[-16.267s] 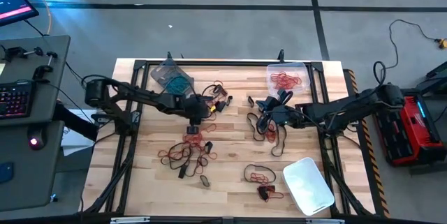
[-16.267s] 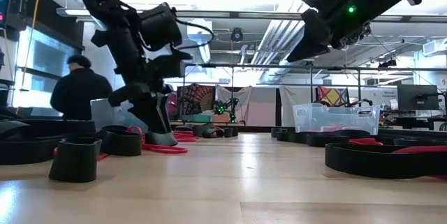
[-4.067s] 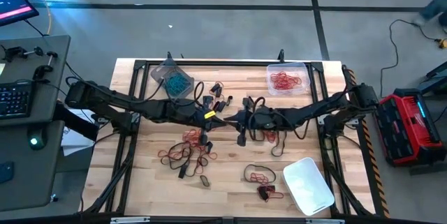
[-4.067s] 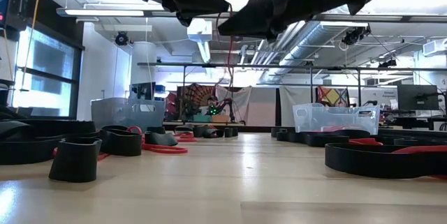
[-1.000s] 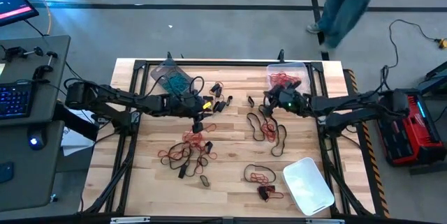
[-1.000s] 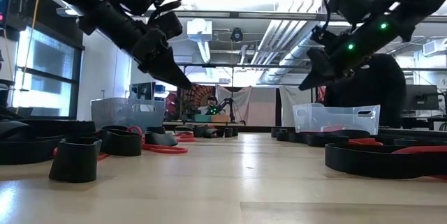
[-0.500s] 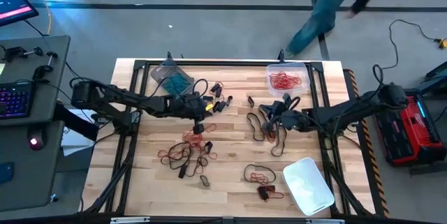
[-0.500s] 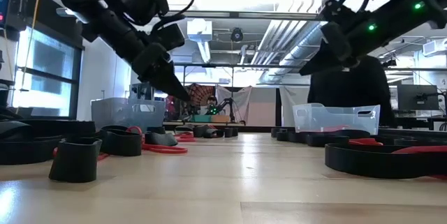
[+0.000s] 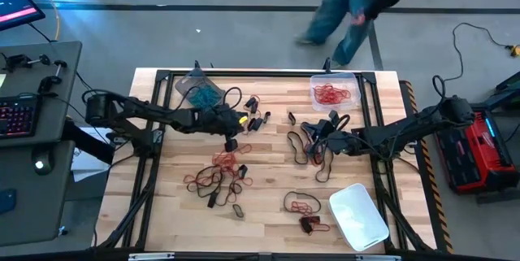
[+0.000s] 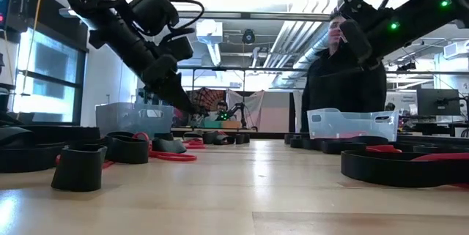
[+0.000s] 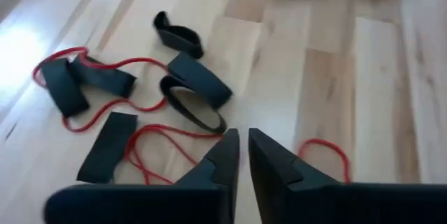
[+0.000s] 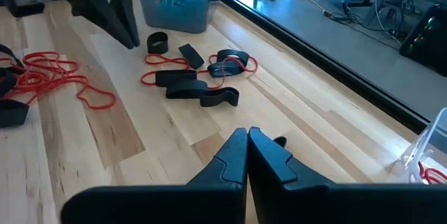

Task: Sort rubber bands into baskets
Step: Put the red rubber band into the transparent bin

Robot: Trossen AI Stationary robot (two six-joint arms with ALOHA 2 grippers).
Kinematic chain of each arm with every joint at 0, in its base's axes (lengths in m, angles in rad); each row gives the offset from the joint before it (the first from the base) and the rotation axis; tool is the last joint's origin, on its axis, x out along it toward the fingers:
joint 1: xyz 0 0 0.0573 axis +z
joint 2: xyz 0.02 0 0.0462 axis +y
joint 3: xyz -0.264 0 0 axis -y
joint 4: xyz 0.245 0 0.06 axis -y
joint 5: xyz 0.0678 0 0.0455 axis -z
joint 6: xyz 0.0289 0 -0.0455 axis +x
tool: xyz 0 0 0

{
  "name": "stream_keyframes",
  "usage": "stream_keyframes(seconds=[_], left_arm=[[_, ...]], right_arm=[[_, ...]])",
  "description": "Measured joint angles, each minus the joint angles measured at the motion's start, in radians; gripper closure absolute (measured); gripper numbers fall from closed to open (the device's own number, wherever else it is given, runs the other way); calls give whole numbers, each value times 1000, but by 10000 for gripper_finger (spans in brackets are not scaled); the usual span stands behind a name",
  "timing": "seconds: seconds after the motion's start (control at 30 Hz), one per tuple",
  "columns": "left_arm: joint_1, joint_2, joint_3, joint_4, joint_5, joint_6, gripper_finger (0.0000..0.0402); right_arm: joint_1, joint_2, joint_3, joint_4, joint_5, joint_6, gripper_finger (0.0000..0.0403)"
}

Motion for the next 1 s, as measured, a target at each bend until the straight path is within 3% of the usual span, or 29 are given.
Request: stream_keyframes(seconds=[0.3, 0.5, 0.8, 1.0], left_arm=[[15, 119, 0, 2, -128, -59, 297], [43, 183, 0, 53, -209, -110, 276], [59, 230, 3, 97, -209, -105, 278], [59, 231, 3, 103, -195, -55, 335]], right_arm=[[0, 0, 0, 2, 0, 6, 403], [0, 0, 0, 2, 0, 7, 403], [0, 0, 0, 3, 0, 6, 403], [0, 0, 0, 3, 0, 8, 403]])
